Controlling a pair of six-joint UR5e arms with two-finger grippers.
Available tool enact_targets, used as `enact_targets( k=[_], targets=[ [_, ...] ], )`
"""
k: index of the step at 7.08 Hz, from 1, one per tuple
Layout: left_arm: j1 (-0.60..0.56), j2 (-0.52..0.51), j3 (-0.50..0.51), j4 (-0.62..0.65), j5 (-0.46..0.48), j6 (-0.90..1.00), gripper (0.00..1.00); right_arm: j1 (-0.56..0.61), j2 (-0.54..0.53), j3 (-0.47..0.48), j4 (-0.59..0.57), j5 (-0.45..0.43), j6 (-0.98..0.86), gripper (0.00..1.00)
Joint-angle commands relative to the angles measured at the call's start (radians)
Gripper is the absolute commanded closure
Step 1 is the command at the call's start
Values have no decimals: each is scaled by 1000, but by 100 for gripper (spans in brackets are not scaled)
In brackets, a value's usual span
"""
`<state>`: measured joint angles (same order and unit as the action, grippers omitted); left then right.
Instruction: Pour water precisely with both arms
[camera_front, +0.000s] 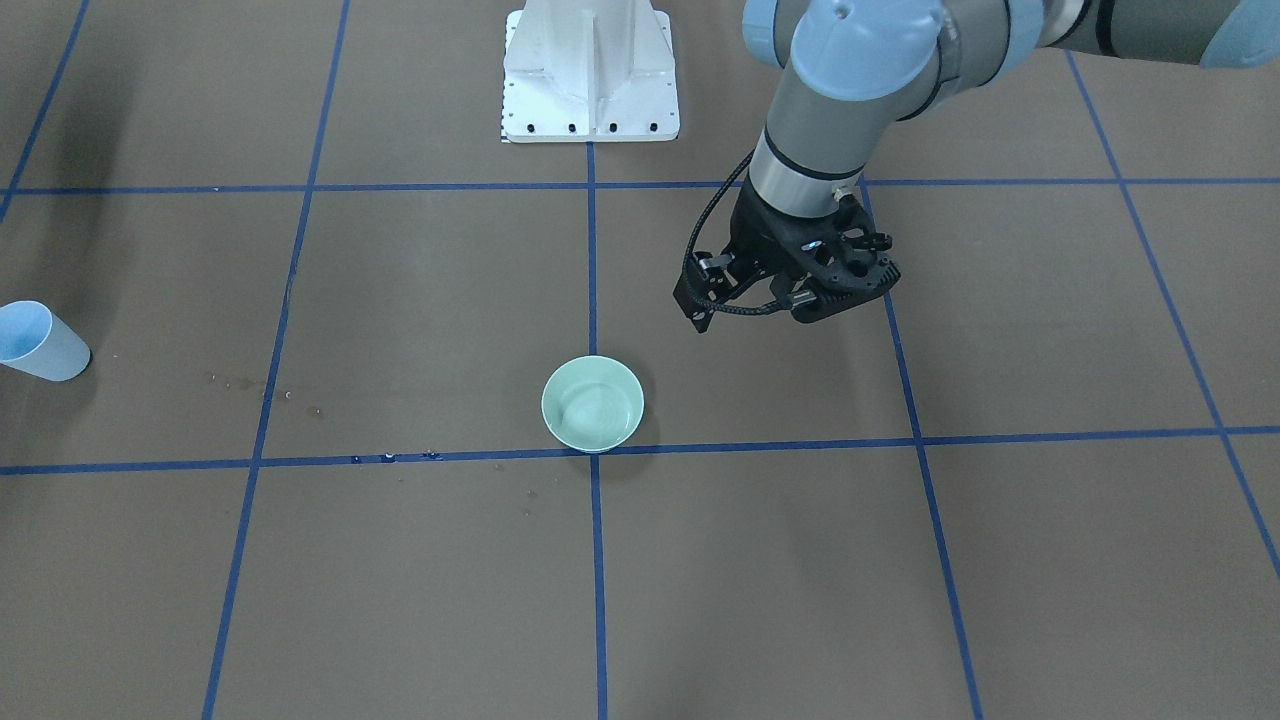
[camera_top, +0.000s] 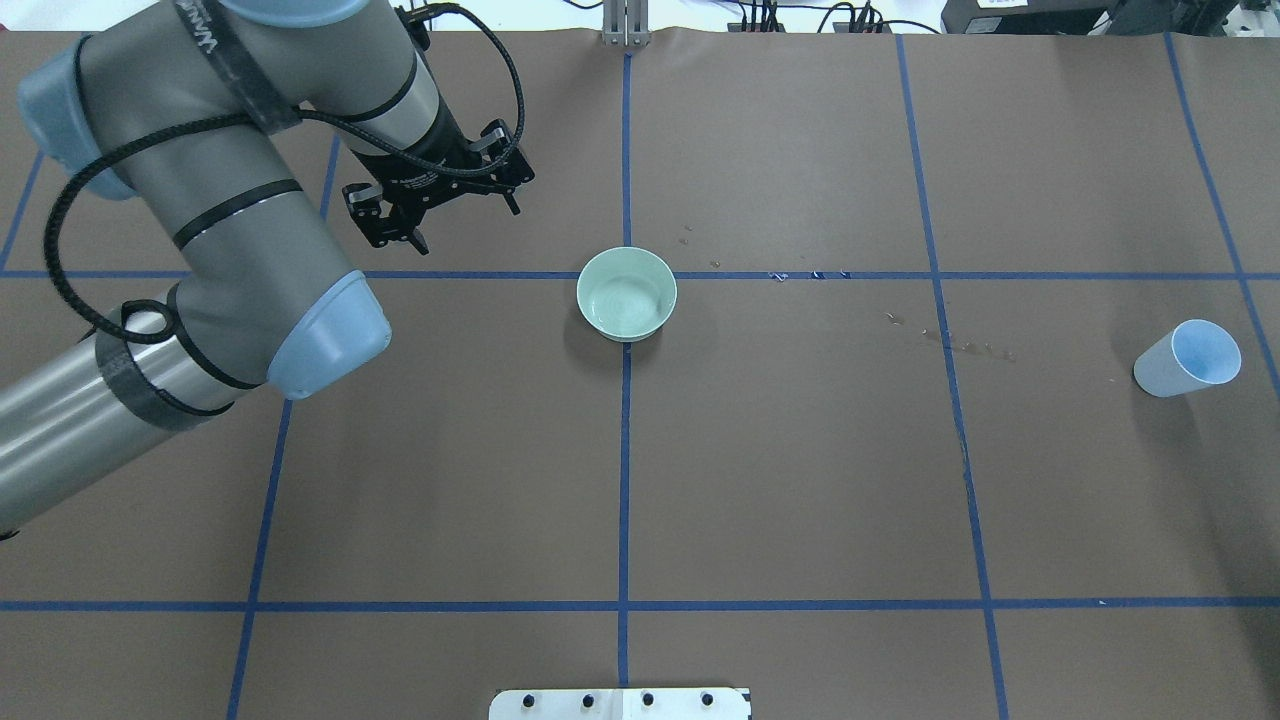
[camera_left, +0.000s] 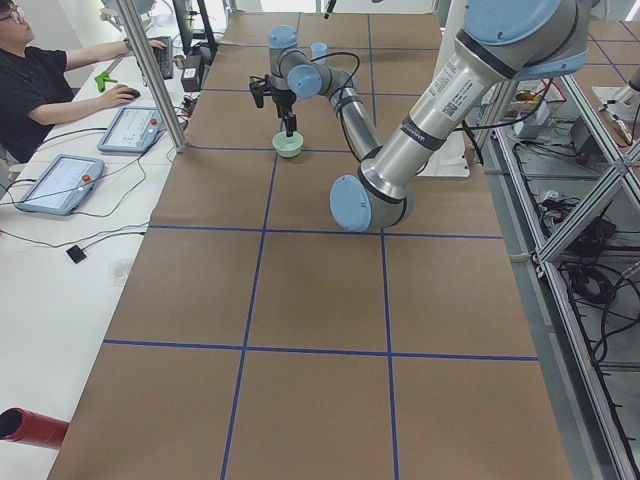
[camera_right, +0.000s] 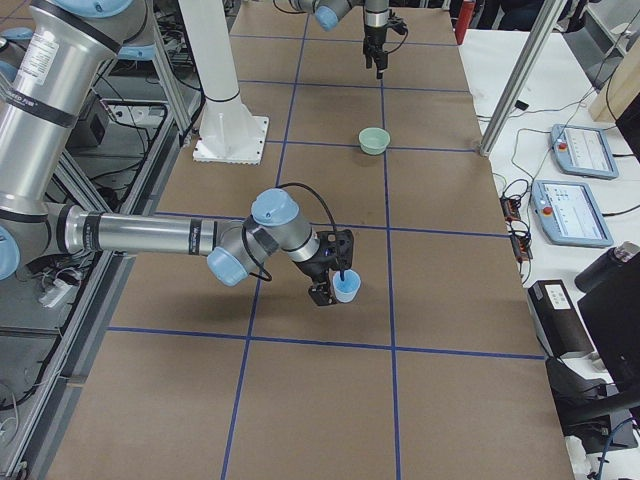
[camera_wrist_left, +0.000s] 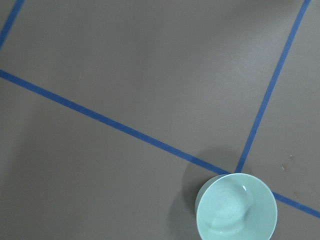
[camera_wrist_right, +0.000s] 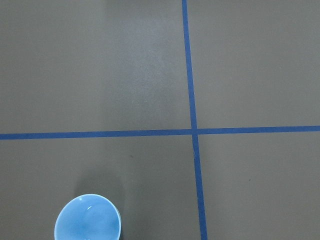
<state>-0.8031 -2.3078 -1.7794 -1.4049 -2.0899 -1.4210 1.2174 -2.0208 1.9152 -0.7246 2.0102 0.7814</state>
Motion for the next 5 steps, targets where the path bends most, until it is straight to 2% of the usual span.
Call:
enact_targets(
  k=[1,4,5],
  targets=[
    [-2,40,-51,14,1,11,0,-207,-42,-5,144,-156,234,1],
    [-2,48,-55,14,1,11,0,-471,-65,-18,195,-426,402,0],
    [-2,50,-58,15,2,11,0,-504,-67,-18,197,-450,414,1]
  ],
)
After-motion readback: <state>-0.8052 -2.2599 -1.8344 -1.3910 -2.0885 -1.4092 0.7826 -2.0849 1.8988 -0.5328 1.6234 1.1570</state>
